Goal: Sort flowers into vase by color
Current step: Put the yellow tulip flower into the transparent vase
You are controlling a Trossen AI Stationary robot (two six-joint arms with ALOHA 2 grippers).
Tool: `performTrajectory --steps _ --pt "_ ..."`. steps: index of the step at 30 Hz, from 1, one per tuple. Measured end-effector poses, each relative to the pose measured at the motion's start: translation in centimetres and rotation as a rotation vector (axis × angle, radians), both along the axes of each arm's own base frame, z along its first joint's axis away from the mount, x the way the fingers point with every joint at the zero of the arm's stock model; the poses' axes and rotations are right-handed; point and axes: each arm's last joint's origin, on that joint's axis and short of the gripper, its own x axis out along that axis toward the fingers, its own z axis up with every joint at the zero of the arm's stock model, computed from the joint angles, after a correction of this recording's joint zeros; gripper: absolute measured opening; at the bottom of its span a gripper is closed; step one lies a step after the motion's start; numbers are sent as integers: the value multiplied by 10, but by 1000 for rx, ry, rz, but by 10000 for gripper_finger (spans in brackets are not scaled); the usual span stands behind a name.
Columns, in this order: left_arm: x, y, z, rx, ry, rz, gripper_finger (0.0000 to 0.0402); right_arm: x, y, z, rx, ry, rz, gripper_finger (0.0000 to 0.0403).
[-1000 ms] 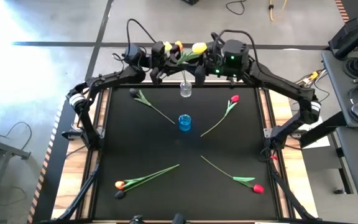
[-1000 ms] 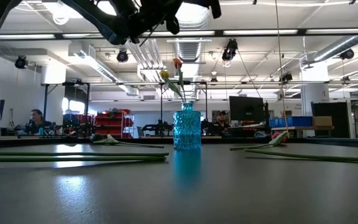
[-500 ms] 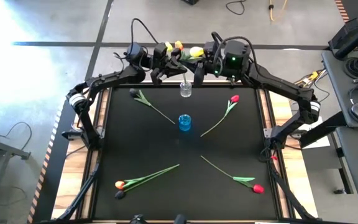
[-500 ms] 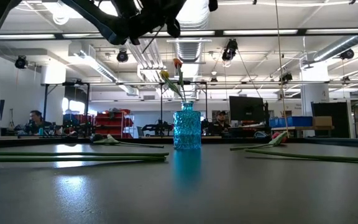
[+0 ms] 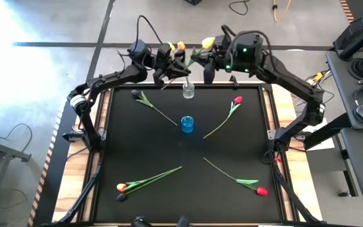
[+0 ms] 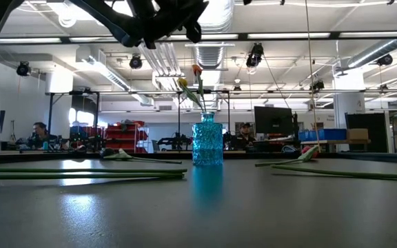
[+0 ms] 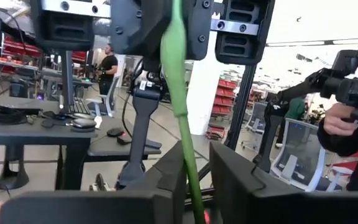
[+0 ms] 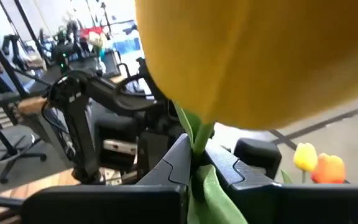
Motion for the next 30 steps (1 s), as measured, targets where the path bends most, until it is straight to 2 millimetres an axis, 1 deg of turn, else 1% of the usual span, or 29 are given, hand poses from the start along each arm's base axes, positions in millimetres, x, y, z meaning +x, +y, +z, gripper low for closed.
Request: performTrajectory --steps 4,7,11,13,15,18,21,23,26,30 --pt "1 6 8 34 27 29 85 -10 4 14 -23 18 -12 13" --pt "2 11 14 85 59 69 106 -13 6 17 -28 38 -20 13" --pt "0 14 30 160 143 164 129 -14 6 15 -10 61 -21 13" --pt "-3 12 41 219 197 226 138 -12 5 13 -3 72 -17 13" --pt "-6 7 53 280 242 250 144 -10 4 10 3 85 -14 13" --pt "-6 4 65 288 282 222 146 -4 1 5 9 98 -10 13" --pt "-3 5 74 232 294 173 142 0 -1 2 2 106 -6 13" --pt "0 7 78 199 299 175 138 3 -1 0 4 109 0 13" --pt "4 9 78 167 301 147 129 6 -2 -2 9 112 15 13" --pt "11 7 72 143 314 108 114 6 -3 -2 7 111 19 13"
